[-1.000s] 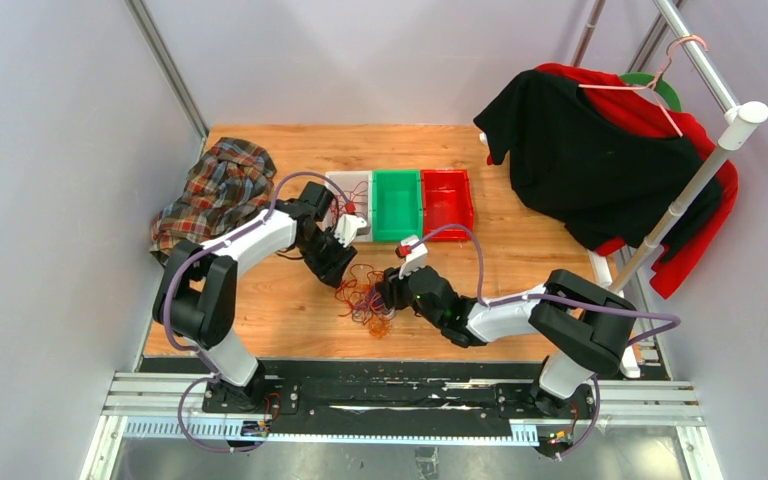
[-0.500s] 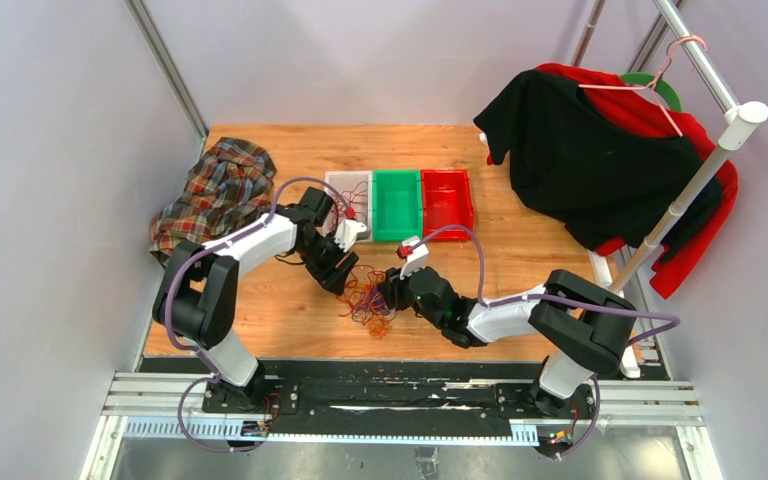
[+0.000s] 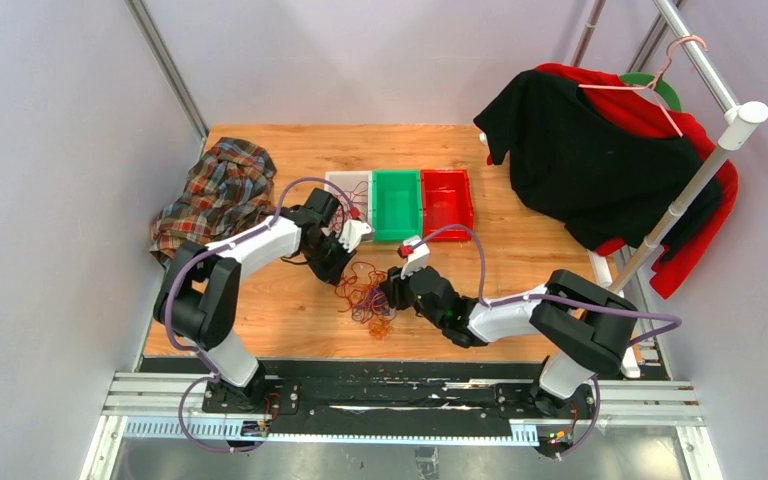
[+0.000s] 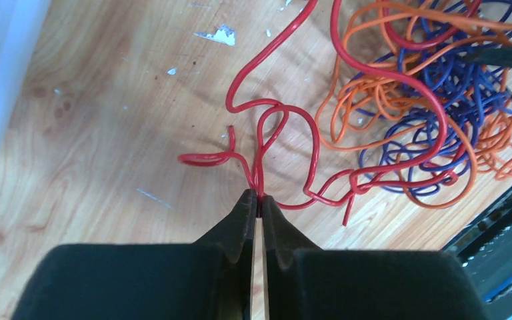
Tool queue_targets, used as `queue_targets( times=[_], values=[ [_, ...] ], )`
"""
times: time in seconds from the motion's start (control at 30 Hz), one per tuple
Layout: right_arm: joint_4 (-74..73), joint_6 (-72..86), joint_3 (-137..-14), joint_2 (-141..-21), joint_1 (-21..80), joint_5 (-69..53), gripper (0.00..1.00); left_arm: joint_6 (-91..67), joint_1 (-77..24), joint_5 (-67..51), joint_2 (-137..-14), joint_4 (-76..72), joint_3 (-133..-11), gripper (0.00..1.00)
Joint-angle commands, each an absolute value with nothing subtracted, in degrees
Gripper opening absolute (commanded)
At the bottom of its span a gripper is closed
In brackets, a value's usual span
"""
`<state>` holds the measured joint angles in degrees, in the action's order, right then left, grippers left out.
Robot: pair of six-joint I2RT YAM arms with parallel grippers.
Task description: Untangle the cables
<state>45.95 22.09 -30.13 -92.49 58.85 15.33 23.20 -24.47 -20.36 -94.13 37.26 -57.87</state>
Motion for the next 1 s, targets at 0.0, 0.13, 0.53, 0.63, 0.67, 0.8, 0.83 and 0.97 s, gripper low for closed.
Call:
queue_targets(
  times=[0.0,0.13,0.53,0.63,0.67,0.8,0.83,0.97],
  values=[
    [44.9,22.6,-28.5,-90.4,58.2,17.6,0.32,24.2,-24.4,-17.4,-90.0,38.4,-59.5,0.02],
    [45.2,22.6,-27.8,-89.8,57.9,17.7,0.31,25.2,-24.3,-18.8,-84.3,43.2,-61.8,0.01],
    [45.2,23.1,-24.9,-87.8,57.8,18.2,0.24,26.8,-24.4,-19.5,-68.6,56.0,-78.5,0.01],
    [45.0,23.6,-23.5,-86.5,57.8,18.6,0.21,27.3,-24.4,-18.2,-66.0,56.5,-83.5,0.0],
    [44.9,23.7,-22.8,-86.2,57.8,18.8,0.21,27.5,-24.4,-18.0,-65.3,56.4,-84.8,0.0],
    [43.3,23.7,-21.4,-83.5,57.8,19.5,0.19,27.7,-24.3,-17.4,-63.8,56.5,-89.9,0.0],
    [42.6,23.3,-21.2,-82.3,57.8,19.9,0.19,27.6,-24.4,-17.9,-63.6,56.6,-90.9,0.0],
    [37.2,20.2,-23.3,-73.3,57.8,21.3,0.37,26.5,-24.5,-22.7,-63.8,59.4,-94.1,0.0]
  ],
)
